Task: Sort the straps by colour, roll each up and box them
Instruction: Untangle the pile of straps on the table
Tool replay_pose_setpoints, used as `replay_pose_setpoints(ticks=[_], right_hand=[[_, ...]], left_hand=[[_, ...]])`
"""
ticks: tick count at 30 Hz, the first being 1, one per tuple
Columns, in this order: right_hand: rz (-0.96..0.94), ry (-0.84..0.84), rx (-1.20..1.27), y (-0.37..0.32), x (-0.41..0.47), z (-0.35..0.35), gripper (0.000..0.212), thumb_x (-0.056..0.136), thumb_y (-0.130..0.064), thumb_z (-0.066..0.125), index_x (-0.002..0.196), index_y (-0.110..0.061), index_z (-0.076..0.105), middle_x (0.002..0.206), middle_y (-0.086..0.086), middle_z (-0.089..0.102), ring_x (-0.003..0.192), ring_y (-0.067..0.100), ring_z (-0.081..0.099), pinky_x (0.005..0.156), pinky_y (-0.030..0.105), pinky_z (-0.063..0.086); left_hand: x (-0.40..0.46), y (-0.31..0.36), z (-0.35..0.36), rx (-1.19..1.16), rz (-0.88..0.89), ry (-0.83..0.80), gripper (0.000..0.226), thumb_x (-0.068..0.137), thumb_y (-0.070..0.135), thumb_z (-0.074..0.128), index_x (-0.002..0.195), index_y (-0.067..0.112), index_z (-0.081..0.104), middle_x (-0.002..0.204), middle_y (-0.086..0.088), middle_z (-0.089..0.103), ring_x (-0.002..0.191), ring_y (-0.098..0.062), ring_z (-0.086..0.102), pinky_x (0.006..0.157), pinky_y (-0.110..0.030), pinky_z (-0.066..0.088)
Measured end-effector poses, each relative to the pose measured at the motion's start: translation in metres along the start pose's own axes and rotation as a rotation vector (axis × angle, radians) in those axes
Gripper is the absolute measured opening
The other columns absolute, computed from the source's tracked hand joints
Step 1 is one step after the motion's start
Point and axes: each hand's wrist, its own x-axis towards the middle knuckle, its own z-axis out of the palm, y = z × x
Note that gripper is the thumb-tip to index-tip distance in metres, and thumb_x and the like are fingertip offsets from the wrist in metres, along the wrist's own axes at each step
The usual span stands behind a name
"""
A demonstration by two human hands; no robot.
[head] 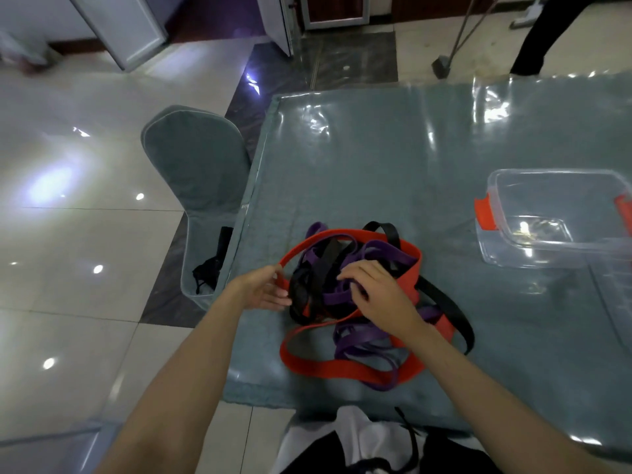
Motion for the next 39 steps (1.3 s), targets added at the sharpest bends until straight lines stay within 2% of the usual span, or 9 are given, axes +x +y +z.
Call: replay_pose_setpoints(ticks=[7, 11, 14, 17, 22, 27, 33, 36, 39], right_hand=[[0.054, -0.726, -0.31, -0.017, 0.046, 0.056, 0.1, 0.087, -0.054, 0.076, 0.163, -0.042, 0.012, 0.174, 0.007, 0.009, 0.16, 0.03, 0.006, 0.123, 0.067, 0.012], [-0.062, -0.585, -0.407, 0.005, 0.05, 0.063, 0.07, 0.089, -0.049, 0.073, 0.151, -0.039, 0.04, 0.143, 0.003, 0.05, 0.128, 0.03, 0.053, 0.101, 0.05, 0.044], [-0.004, -0.427, -0.113, 0.021, 0.057, 0.054, 0.049, 0.09, -0.045, 0.072, 0.136, -0.034, 0.057, 0.123, -0.005, 0.057, 0.101, 0.022, 0.068, 0.079, 0.039, 0.056], [0.16, -0.291, 0.322, 0.038, 0.062, 0.036, 0.033, 0.093, -0.038, 0.077, 0.125, -0.033, 0.068, 0.122, -0.014, 0.063, 0.114, 0.006, 0.065, 0.099, 0.027, 0.053], [0.355, -0.214, 0.598, 0.05, 0.051, 0.024, 0.039, 0.091, -0.03, 0.08, 0.126, -0.037, 0.065, 0.124, -0.016, 0.065, 0.124, 0.007, 0.061, 0.101, 0.013, 0.044], [0.402, -0.408, 0.463, 0.047, 0.047, 0.021, 0.062, 0.086, -0.025, 0.075, 0.144, -0.032, 0.054, 0.122, -0.01, 0.048, 0.123, 0.012, 0.05, 0.107, 0.027, 0.042], [0.032, -0.592, -0.106, 0.03, 0.066, 0.021, 0.043, 0.08, -0.023, 0.072, 0.11, -0.034, 0.043, 0.117, -0.013, 0.047, 0.109, 0.015, 0.045, 0.095, 0.04, 0.045], [-0.106, -0.562, -0.062, 0.026, 0.071, 0.021, 0.036, 0.083, -0.013, 0.073, 0.1, -0.032, 0.047, 0.114, -0.012, 0.062, 0.117, 0.014, 0.053, 0.1, 0.039, 0.045], [0.124, -0.483, 0.359, 0.022, 0.067, 0.017, 0.042, 0.085, -0.001, 0.078, 0.086, -0.033, 0.05, 0.102, -0.007, 0.074, 0.106, 0.012, 0.068, 0.095, 0.039, 0.055]], left_hand=[[0.001, 0.008, 0.01, 0.032, 0.028, -0.054, 0.039, 0.103, 0.044, 0.063, 0.103, 0.005, 0.064, 0.066, -0.007, 0.065, 0.067, -0.023, 0.073, 0.071, -0.035, 0.065], [0.006, 0.005, -0.004, 0.116, 0.051, -0.003, 0.041, 0.093, 0.05, 0.076, 0.09, 0.011, 0.065, 0.067, -0.001, 0.054, 0.059, -0.013, 0.055, 0.062, -0.024, 0.054], [0.017, -0.003, -0.014, 0.088, 0.138, 0.103, 0.056, 0.087, 0.06, 0.077, 0.112, 0.01, 0.073, 0.101, -0.003, 0.067, 0.091, -0.017, 0.064, 0.08, -0.03, 0.055], [0.022, -0.009, -0.01, -0.039, 0.162, 0.073, 0.06, 0.091, 0.067, 0.068, 0.115, 0.012, 0.071, 0.116, -0.008, 0.073, 0.114, -0.031, 0.07, 0.103, -0.048, 0.055], [0.032, -0.011, 0.015, -0.24, 0.127, -0.017, 0.055, 0.101, 0.061, 0.055, 0.112, 0.008, 0.068, 0.112, -0.018, 0.073, 0.095, -0.03, 0.073, 0.087, -0.047, 0.062], [0.033, -0.008, 0.045, -0.288, 0.173, 0.074, 0.039, 0.107, 0.05, 0.051, 0.115, 0.013, 0.056, 0.095, -0.011, 0.062, 0.079, -0.024, 0.06, 0.073, -0.038, 0.053], [0.025, -0.006, 0.045, -0.212, 0.225, 0.024, 0.042, 0.099, 0.025, 0.074, 0.134, 0.019, 0.052, 0.118, -0.014, 0.071, 0.103, -0.028, 0.066, 0.094, -0.05, 0.053], [0.026, -0.004, 0.044, -0.248, 0.233, 0.025, 0.027, 0.103, 0.018, 0.066, 0.128, 0.018, 0.055, 0.108, -0.013, 0.07, 0.092, -0.025, 0.066, 0.088, -0.047, 0.054], [0.03, -0.003, 0.043, -0.138, 0.284, 0.089, 0.01, 0.11, 0.018, 0.049, 0.111, 0.016, 0.058, 0.098, -0.008, 0.064, 0.082, -0.02, 0.06, 0.075, -0.034, 0.05]])
